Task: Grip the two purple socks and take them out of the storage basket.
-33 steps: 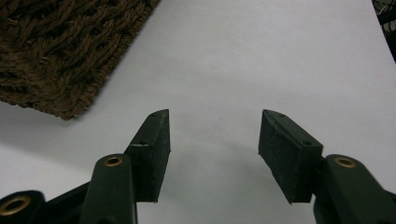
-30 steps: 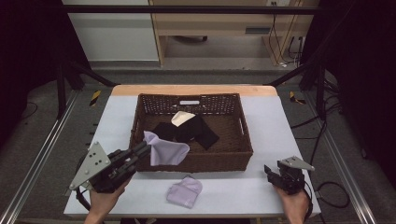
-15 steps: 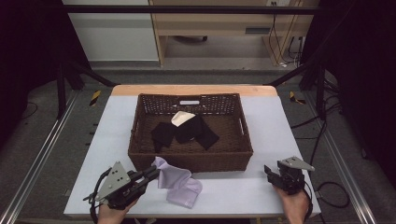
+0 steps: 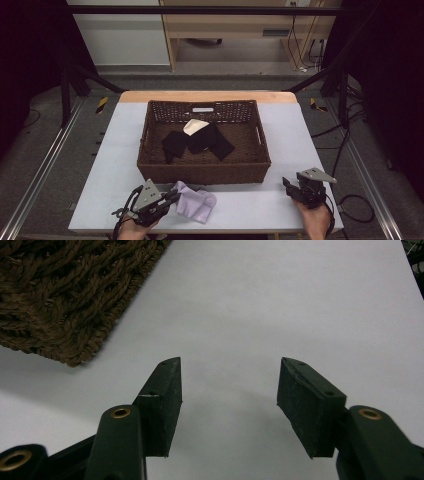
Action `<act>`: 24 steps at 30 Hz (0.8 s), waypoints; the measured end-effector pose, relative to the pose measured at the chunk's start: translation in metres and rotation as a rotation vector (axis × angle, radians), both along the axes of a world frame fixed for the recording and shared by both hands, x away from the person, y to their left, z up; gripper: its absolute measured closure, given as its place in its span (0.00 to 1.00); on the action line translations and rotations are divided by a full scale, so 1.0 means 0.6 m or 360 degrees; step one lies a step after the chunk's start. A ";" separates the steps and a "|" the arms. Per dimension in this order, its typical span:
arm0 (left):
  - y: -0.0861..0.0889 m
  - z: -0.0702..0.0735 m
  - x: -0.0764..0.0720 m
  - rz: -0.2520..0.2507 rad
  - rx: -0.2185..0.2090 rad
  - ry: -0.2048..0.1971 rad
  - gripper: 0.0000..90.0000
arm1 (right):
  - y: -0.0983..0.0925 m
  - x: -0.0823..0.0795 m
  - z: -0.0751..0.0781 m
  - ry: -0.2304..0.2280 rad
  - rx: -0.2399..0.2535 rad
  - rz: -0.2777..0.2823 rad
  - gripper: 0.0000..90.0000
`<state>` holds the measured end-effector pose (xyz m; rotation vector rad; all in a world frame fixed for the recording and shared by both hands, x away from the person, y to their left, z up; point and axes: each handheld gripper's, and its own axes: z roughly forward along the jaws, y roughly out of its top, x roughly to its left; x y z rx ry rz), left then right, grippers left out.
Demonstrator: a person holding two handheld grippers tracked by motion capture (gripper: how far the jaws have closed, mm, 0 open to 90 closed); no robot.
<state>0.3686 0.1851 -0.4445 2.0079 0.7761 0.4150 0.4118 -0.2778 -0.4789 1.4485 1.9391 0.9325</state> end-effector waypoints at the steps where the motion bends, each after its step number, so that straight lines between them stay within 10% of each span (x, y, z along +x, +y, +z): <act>1: -0.001 -0.005 0.004 0.0004 0.0008 0.0024 0.92 | 0.000 0.000 0.000 0.0003 0.0001 -0.0002 0.48; 5: -0.004 -0.023 0.016 0.0014 0.0051 0.0100 0.89 | 0.001 0.001 -0.001 0.0007 -0.0012 0.0003 0.48; 12: 0.002 -0.019 0.018 0.0152 0.0048 0.0135 0.46 | 0.001 0.002 -0.001 0.0012 -0.0014 -0.0001 0.47; 24: 0.038 -0.005 0.014 0.0255 -0.0019 0.0145 0.32 | -0.003 0.001 -0.001 0.0010 0.0010 -0.0042 0.39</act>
